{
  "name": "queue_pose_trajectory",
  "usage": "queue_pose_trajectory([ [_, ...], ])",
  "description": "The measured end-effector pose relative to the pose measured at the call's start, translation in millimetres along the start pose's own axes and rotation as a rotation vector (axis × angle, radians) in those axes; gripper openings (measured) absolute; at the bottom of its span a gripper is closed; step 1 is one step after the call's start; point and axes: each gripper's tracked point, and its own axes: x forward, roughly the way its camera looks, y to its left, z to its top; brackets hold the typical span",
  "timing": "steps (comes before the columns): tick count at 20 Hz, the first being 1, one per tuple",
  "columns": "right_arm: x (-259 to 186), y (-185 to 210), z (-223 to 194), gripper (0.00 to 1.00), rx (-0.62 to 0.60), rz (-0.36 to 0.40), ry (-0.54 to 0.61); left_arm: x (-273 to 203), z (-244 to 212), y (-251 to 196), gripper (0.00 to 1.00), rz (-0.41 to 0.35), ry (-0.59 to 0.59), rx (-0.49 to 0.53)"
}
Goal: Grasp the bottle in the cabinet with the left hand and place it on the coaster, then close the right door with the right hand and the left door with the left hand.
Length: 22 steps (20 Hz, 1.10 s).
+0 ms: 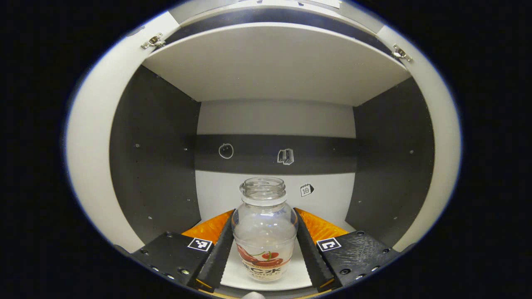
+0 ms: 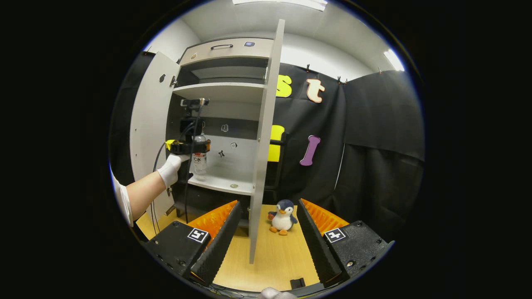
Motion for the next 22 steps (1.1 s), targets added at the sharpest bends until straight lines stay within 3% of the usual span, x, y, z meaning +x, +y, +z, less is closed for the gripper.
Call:
queue_pose_trajectory([
  [6,-9,16,-5,0.84,0.034,0.038,-0.007,-70,25,-17,0.8,-0.078,-0.042,0.061],
  [8,-13,22,-9,0.83,0.035,0.049,-0.005,-89,18,-19,0.76,-0.084,-0.035,0.088],
  [14,-24,27,-21,0.84,0.044,0.06,0.009,-155,-25,-25,0.75,-0.119,-0.014,0.084],
  [22,-31,10,-47,0.84,0.042,0.009,0.056,-209,-116,-16,0.75,-0.116,0.031,0.039],
])
